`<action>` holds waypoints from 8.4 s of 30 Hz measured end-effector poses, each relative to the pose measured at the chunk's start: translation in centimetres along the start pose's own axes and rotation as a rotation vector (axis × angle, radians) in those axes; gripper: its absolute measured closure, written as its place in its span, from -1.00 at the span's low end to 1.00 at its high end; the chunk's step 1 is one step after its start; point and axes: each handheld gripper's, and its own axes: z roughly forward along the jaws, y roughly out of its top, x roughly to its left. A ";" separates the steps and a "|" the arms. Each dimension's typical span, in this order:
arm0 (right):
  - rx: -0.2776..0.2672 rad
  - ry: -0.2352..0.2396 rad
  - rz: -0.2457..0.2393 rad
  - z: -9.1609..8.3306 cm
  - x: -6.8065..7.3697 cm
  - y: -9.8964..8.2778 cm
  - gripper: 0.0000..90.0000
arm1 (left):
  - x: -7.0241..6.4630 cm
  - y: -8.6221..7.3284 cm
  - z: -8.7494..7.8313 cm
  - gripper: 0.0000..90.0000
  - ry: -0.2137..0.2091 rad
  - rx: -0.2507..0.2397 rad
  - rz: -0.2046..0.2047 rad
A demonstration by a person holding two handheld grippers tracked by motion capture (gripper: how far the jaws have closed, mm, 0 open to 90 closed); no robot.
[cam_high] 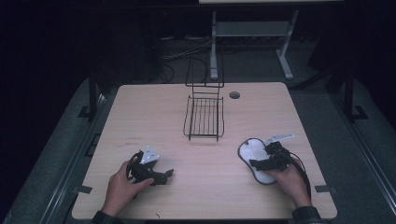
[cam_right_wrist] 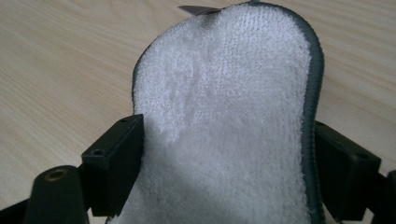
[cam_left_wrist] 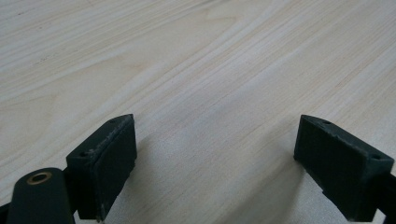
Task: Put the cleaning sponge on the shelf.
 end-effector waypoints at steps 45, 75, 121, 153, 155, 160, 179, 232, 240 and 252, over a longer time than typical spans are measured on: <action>-0.137 0.069 -0.044 -3.5 0.4 0.4 0.26 | 0.0 0.0 0.0 -0.73 0.000 0.000 0.000; -0.210 0.094 -0.093 -5.8 1.1 1.8 0.65 | 0.0 0.0 0.0 -0.73 0.000 0.000 0.000; -0.374 0.155 -0.136 -4.1 2.5 11.6 0.65 | 0.0 0.0 0.0 -0.73 0.000 0.002 -0.001; -0.309 0.214 -0.143 4.2 5.3 18.6 0.64 | 0.0 0.0 0.0 -0.73 -0.002 0.004 0.000; -0.295 0.219 -0.149 4.6 5.4 18.7 0.64 | 0.0 0.0 0.0 -0.73 -0.002 0.004 0.000; -0.280 0.222 -0.152 5.8 5.5 19.0 0.63 | 0.0 0.0 0.0 -0.73 -0.001 0.003 0.000; -0.256 0.201 -0.123 8.0 4.3 19.2 0.47 | 0.0 0.0 0.0 -0.73 -0.002 0.002 -0.002; -0.158 0.179 -0.196 7.1 4.0 14.6 0.99 | 0.0 0.0 0.0 -0.73 0.001 0.005 0.002; -0.162 0.207 -0.214 7.6 5.2 14.9 0.99 | 0.0 0.0 0.0 -0.73 0.000 0.002 -0.002; -0.203 0.184 -0.171 3.7 3.3 13.2 0.41 | 0.0 0.0 0.0 -0.73 0.000 0.003 0.001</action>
